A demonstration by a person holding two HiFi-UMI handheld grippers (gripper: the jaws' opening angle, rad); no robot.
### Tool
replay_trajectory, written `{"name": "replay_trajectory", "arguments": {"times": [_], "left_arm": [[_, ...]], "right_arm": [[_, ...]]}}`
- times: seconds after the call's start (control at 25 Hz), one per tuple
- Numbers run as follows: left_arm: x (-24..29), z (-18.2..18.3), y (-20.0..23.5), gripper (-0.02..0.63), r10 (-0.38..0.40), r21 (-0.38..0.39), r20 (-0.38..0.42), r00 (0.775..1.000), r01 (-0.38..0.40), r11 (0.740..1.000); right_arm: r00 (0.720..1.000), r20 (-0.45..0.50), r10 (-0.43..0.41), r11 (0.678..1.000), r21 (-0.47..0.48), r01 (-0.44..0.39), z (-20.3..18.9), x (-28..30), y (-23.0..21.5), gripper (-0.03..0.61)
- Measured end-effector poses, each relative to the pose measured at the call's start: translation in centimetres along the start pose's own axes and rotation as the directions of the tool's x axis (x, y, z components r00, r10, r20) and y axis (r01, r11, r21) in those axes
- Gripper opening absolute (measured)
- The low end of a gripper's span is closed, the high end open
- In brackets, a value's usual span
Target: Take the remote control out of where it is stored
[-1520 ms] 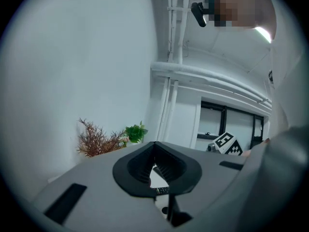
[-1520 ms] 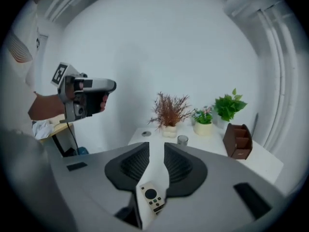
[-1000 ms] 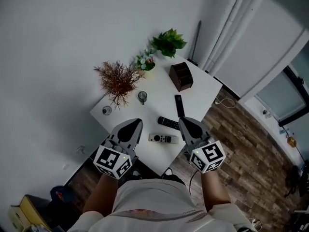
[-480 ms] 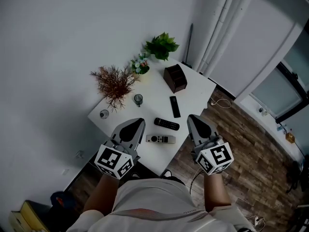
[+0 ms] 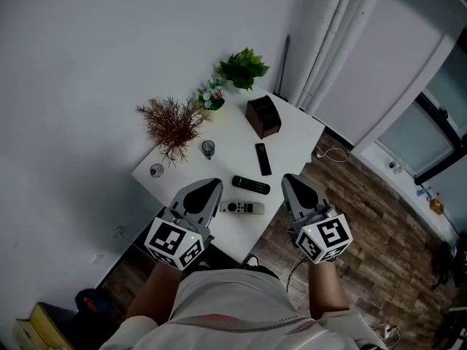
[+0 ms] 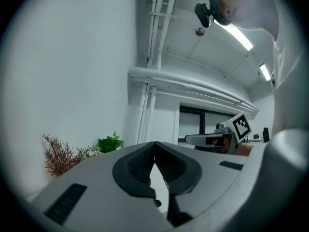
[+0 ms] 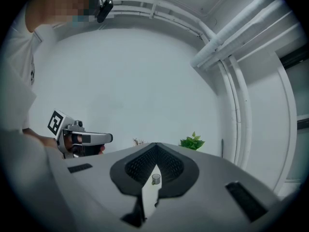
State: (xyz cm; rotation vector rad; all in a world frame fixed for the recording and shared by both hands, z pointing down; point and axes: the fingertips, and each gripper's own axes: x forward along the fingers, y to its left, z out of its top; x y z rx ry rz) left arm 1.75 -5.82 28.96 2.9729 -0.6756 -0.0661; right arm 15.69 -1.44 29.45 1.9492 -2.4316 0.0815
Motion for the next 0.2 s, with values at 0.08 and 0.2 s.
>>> {"name": "replay_trajectory", "arguments": {"times": [0.08, 0.2], "left_arm": [[-0.05, -0.13, -0.15, 0.008, -0.004, -0.002, -0.002, 1.0, 0.004, 1.0], [-0.21, -0.2, -0.27, 0.008, -0.009, -0.004, -0.002, 1.0, 0.009, 1.0]], "right_arm": [[1.0, -0.002, -0.001, 1.0, -0.002, 0.001, -0.06, -0.13, 0.02, 0.014], [1.0, -0.002, 0.004, 1.0, -0.008, -0.004, -0.14, -0.14, 0.22, 0.014]]}}
